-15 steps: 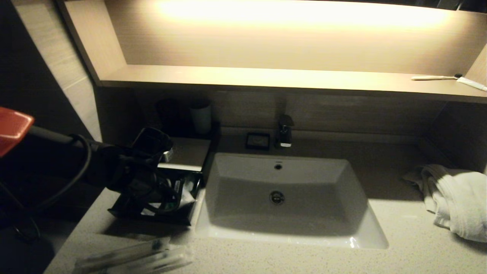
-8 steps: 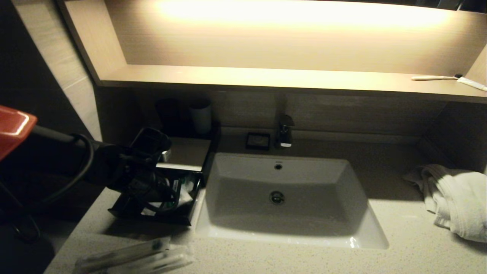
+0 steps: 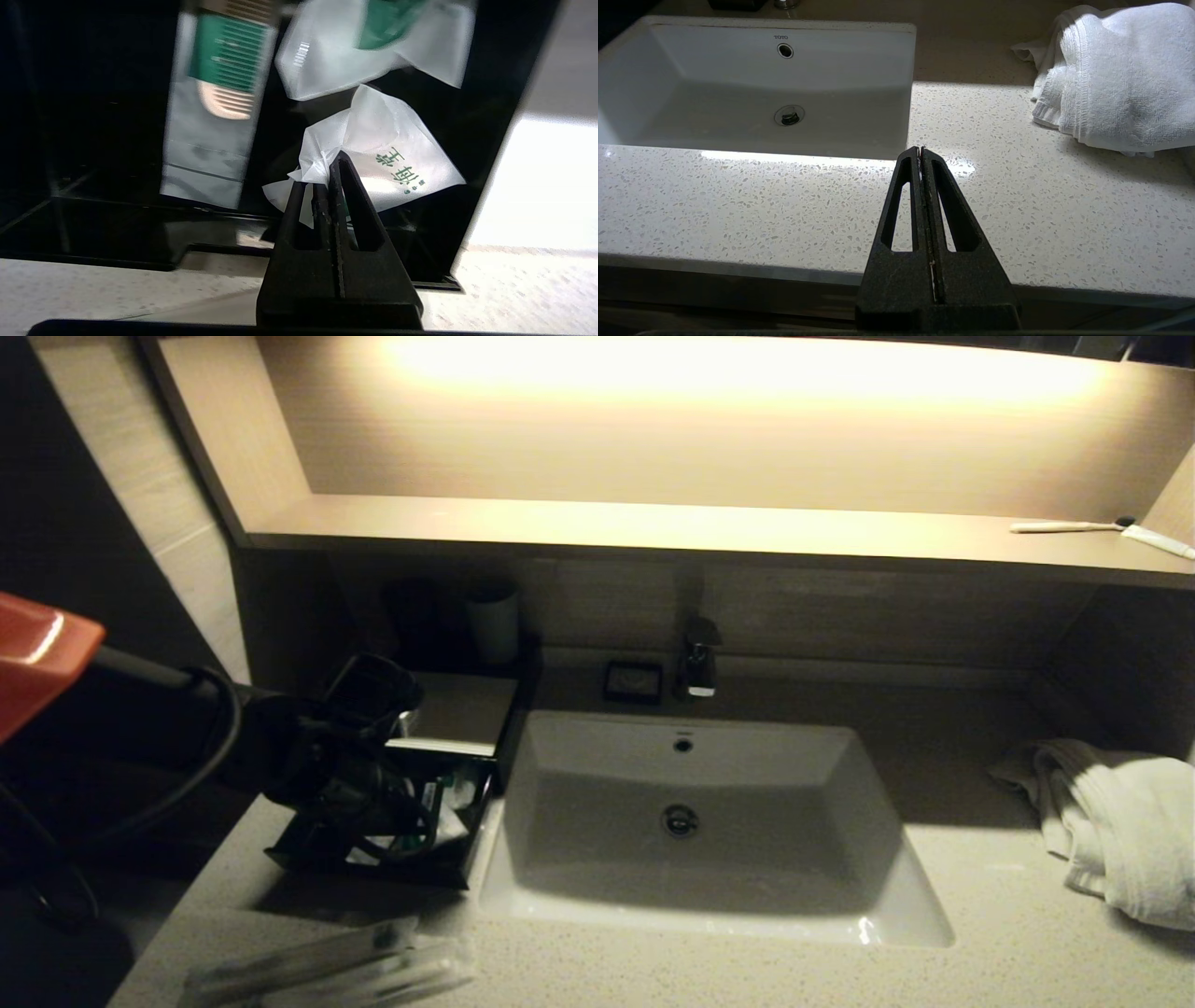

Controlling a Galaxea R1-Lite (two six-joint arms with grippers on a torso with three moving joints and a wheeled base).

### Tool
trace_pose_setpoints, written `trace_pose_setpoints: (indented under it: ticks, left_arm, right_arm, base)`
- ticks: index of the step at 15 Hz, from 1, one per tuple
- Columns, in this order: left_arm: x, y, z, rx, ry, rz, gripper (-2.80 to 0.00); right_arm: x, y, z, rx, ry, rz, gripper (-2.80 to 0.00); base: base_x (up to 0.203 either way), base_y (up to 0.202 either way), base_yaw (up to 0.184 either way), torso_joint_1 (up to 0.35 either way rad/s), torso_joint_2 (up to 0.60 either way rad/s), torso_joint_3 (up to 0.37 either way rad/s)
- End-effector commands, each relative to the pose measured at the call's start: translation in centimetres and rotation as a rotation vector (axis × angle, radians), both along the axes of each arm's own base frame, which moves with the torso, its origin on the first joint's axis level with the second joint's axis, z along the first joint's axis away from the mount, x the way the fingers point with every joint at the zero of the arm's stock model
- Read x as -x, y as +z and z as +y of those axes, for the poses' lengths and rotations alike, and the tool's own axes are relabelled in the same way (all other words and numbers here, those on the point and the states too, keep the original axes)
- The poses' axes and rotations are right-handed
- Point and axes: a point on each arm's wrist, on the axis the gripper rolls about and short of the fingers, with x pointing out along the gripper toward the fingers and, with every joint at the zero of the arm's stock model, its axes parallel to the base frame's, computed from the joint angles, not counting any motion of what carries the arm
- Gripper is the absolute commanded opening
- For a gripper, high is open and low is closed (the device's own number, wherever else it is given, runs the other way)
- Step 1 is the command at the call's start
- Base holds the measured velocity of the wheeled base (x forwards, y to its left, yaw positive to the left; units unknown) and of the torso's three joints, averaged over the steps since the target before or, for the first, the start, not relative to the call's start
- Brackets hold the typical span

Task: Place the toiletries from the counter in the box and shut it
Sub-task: Place the bathroom toiletry into the drawer

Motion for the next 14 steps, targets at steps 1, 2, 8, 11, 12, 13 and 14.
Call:
trace_pose_setpoints:
  ticks: [1, 2, 8, 11, 12, 13, 14]
  left_arm:
    - [-0.06, -0.22, -0.01, -0.006, 0.002, 0.006, -2.80]
    - [-0.12, -0.30, -0.03, -0.006, 0.002, 0.008, -2.80]
    - [-0.19, -0.50, -0.06, -0.005, 0.002, 0.014, -2.80]
    - [-0.25, -0.58, -0.08, -0.006, 0.003, 0.014, 0.00]
    - [-0.27, -0.49, -0.08, -0.004, 0.004, 0.010, 0.00]
    - [-0.24, -0.38, -0.07, -0.002, 0.004, 0.005, 0.00]
    - [-0.23, -0.33, -0.07, -0.001, 0.003, 0.004, 0.00]
  right_arm:
    - [0.00, 0.00, 0.00, 0.000, 0.001, 0.000, -2.80]
    - [0.00, 0.00, 0.00, 0.000, 0.000, 0.000, -2.80]
    - [0.00, 0.00, 0.00, 0.000, 0.001, 0.000, -2.80]
    - [0.00, 0.00, 0.00, 0.000, 0.001, 0.000, -2.80]
    - [0.00, 0.00, 0.00, 0.000, 0.001, 0.000, -2.80]
    - [0.00, 0.00, 0.00, 0.000, 0.001, 0.000, -2.80]
    - [0.00, 0.00, 0.00, 0.000, 0.001, 0.000, -2.80]
  base:
    - [0.000, 0.000, 0.000, 0.000, 0.00, 0.000]
    - [0.000, 0.000, 0.000, 0.000, 0.00, 0.000]
    - [0.000, 0.000, 0.000, 0.000, 0.00, 0.000]
    - [0.000, 0.000, 0.000, 0.000, 0.00, 0.000]
    - [0.000, 0.000, 0.000, 0.000, 0.00, 0.000]
    - [0.000, 0.000, 0.000, 0.000, 0.00, 0.000]
    - [0.000, 0.000, 0.000, 0.000, 0.00, 0.000]
